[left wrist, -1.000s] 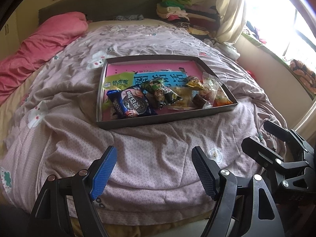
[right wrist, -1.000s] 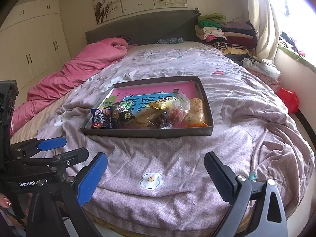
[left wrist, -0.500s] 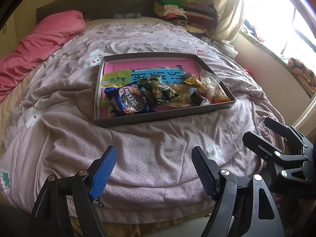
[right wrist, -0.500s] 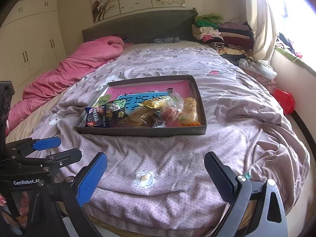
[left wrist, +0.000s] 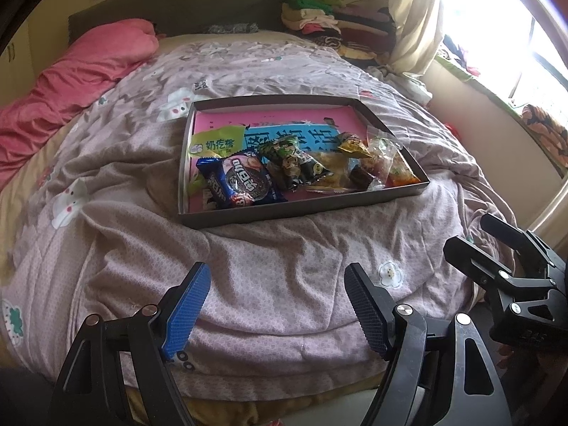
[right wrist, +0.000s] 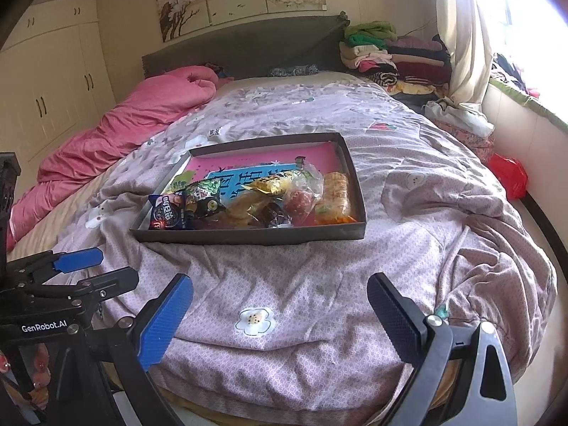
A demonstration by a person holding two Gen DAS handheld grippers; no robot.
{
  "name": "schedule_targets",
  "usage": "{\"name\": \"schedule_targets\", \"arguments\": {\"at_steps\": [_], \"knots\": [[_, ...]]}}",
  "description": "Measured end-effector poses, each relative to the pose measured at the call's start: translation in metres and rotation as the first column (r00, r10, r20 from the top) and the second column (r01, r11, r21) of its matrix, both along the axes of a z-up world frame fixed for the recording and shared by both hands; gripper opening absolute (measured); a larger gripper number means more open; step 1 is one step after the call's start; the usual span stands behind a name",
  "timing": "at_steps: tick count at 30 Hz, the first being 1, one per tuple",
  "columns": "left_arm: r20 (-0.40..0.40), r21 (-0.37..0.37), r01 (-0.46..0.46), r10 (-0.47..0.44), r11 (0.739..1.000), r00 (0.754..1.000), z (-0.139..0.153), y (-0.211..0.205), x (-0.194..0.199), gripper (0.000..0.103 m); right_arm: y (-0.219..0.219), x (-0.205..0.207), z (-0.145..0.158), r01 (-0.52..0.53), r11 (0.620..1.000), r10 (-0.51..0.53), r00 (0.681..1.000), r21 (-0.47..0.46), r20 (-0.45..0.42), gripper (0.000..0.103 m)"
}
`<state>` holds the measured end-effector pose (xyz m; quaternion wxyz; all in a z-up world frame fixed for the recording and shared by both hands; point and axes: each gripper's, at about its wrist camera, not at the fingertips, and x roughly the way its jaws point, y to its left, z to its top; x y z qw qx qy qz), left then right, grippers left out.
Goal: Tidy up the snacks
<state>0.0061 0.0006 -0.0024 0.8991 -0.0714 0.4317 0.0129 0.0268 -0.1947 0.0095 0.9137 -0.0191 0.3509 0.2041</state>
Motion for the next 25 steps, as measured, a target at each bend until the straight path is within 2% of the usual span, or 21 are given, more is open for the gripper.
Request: {"name": "schedule_targets", "arguments": {"at_steps": [19,25], "knots": [[0.003,0.001,0.001,-0.001,1.000,1.000,-0.004,0.002,0.004,0.079,0.002,-0.001,0.001,-0.006,1.000,0.006,1.000,0.001,0.005,0.099],[0.087,-0.020,-0.022,0.024,1.000,0.996,0.008,0.017,0.004,0.079,0.001,0.005,-0.004,-0.004,1.000,0.004,1.000,0.002,0.010,0.100]]}}
